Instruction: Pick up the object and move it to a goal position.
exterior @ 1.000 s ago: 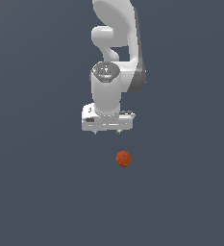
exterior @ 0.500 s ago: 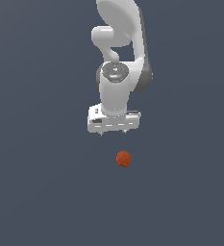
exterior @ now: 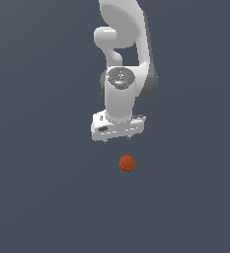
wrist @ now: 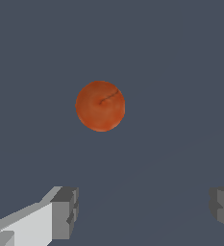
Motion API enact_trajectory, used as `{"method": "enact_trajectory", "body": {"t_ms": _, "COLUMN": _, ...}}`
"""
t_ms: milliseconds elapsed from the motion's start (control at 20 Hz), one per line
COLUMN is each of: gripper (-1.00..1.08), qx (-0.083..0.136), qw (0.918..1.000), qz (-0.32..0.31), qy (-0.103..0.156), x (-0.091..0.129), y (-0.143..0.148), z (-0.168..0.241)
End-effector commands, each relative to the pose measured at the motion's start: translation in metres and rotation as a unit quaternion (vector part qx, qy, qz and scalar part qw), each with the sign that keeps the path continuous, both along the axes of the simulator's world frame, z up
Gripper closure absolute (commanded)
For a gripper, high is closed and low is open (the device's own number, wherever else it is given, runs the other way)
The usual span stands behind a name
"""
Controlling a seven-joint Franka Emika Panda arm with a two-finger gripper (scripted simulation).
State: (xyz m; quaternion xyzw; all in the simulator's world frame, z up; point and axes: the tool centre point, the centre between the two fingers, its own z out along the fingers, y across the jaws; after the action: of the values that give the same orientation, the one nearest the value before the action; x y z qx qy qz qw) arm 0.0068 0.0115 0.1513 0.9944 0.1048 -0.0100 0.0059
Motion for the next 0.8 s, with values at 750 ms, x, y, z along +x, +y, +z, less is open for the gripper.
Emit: {"method": "enact_trajectory", "body": {"t_ms": 750, "gripper": -0.92, "qx": 0.003, "qw": 0.9714, "qz": 0.238, "qy": -0.001, "x": 0.036, "y": 0.028, "z": -0.031}}
